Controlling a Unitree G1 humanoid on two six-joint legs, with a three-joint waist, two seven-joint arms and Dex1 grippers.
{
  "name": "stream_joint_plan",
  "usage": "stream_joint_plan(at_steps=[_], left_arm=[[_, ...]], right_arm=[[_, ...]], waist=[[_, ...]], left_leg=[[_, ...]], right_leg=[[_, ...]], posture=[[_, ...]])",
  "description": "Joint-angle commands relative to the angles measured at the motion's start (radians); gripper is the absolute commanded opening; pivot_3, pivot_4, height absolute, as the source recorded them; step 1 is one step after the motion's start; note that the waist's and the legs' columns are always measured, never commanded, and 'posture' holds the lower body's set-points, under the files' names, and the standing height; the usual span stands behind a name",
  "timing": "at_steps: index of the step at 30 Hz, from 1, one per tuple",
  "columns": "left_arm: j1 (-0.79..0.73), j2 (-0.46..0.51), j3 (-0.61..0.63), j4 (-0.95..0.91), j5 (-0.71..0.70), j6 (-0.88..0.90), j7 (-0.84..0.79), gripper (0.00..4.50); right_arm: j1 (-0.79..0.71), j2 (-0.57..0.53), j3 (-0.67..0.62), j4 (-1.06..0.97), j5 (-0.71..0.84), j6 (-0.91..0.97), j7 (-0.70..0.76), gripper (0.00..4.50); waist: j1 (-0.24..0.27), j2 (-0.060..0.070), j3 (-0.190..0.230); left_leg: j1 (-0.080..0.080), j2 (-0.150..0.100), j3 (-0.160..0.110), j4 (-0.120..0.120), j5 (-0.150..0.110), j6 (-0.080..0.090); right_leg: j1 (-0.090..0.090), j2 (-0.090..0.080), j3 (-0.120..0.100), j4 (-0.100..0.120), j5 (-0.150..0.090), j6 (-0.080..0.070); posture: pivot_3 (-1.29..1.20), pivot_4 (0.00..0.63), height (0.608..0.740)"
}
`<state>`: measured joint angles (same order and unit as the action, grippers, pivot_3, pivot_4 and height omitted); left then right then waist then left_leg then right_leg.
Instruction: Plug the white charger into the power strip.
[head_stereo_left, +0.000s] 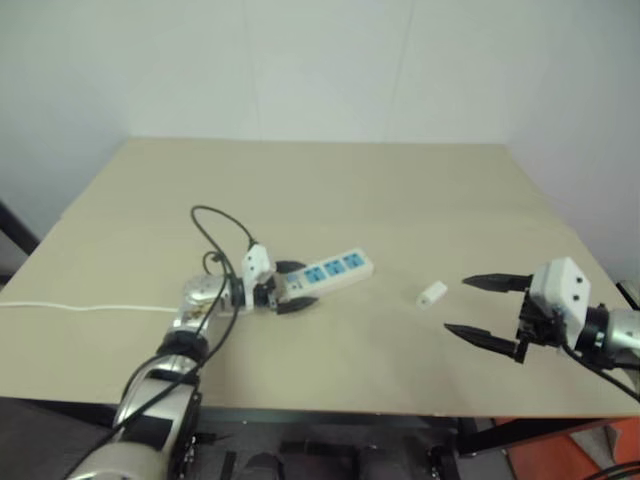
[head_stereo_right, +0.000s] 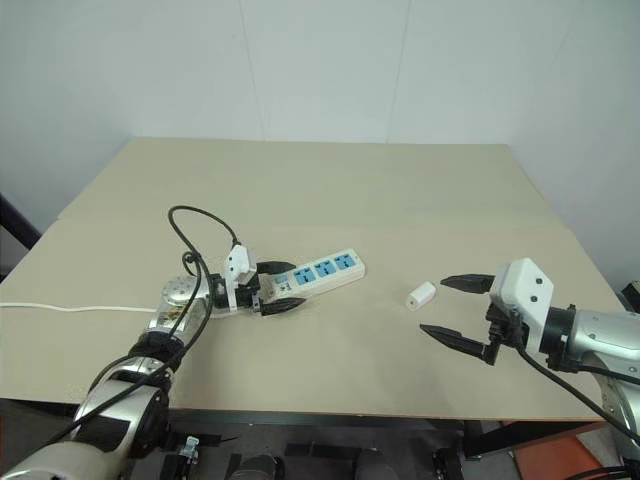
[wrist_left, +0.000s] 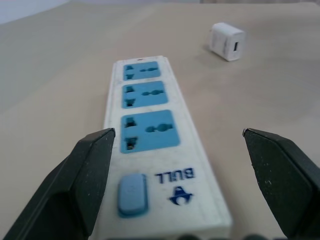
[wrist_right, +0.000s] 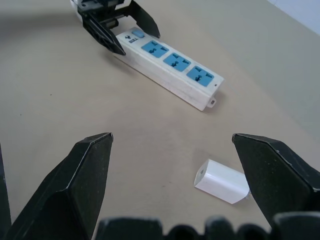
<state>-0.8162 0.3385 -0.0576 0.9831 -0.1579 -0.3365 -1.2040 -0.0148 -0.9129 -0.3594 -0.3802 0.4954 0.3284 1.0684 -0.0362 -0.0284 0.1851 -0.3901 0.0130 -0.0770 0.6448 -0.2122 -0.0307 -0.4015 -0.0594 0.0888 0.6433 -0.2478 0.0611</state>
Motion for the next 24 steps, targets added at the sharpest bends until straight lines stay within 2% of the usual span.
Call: stream_joint_plan(at_steps=[1,9,14,15,18,24], left_arm=[[-0.012,-0.010,0.001,0.061,0.036,-0.009,0.050,4.47],[-0.008,-0.002,0.012,0.077,0.049,-0.014,0.035,4.47],[-0.009,-0.014,-0.013,0.107,0.067,0.045,-0.028,4.47],[-0.008,-0.014,-0.018,0.111,0.069,0.056,-0.053,4.03],[-0.007,-0.018,-0.026,0.110,0.073,0.079,-0.090,3.29],[-0.007,-0.021,-0.028,0.064,0.056,0.067,-0.177,3.30]], right_arm=[[-0.015,-0.005,-0.013,-0.034,0.028,0.005,-0.006,4.50],[-0.023,0.000,-0.005,-0.036,0.029,0.004,-0.006,4.50],[-0.040,-0.002,0.001,-0.039,0.032,0.008,-0.008,4.50],[-0.040,-0.003,-0.002,-0.043,0.035,0.011,-0.009,4.50],[-0.038,-0.005,-0.008,-0.050,0.039,0.014,-0.014,4.50],[-0.038,-0.011,-0.012,-0.052,0.043,0.015,-0.024,4.50]], waist=[[0.000,0.000,0.000],[-0.003,0.000,0.000],[-0.004,0.000,0.000],[-0.004,0.000,0.000],[-0.003,0.000,0.000],[-0.003,0.000,0.000]], left_leg=[[0.000,0.000,0.000,0.000,0.000,0.000],[0.000,0.000,0.000,0.000,0.000,0.000],[0.000,0.000,0.000,0.000,0.000,0.000],[0.000,0.000,0.000,0.000,0.000,0.000],[0.000,0.000,0.000,0.000,0.000,0.000],[0.001,0.000,0.000,0.000,0.000,0.000]], right_leg=[[0.000,0.000,0.000,0.000,0.000,0.000],[0.000,0.000,0.000,0.001,0.000,0.000],[0.000,0.000,0.000,0.001,0.000,0.001],[0.000,0.000,0.000,0.001,0.000,0.001],[0.000,0.000,0.000,0.001,0.000,0.000],[0.000,0.000,0.000,0.002,0.000,0.001]], posture=[[0.00,0.150,0.740],[0.00,0.150,0.740],[0.00,0.150,0.740],[0.00,0.150,0.740],[0.00,0.150,0.740],[0.00,0.150,0.740]])
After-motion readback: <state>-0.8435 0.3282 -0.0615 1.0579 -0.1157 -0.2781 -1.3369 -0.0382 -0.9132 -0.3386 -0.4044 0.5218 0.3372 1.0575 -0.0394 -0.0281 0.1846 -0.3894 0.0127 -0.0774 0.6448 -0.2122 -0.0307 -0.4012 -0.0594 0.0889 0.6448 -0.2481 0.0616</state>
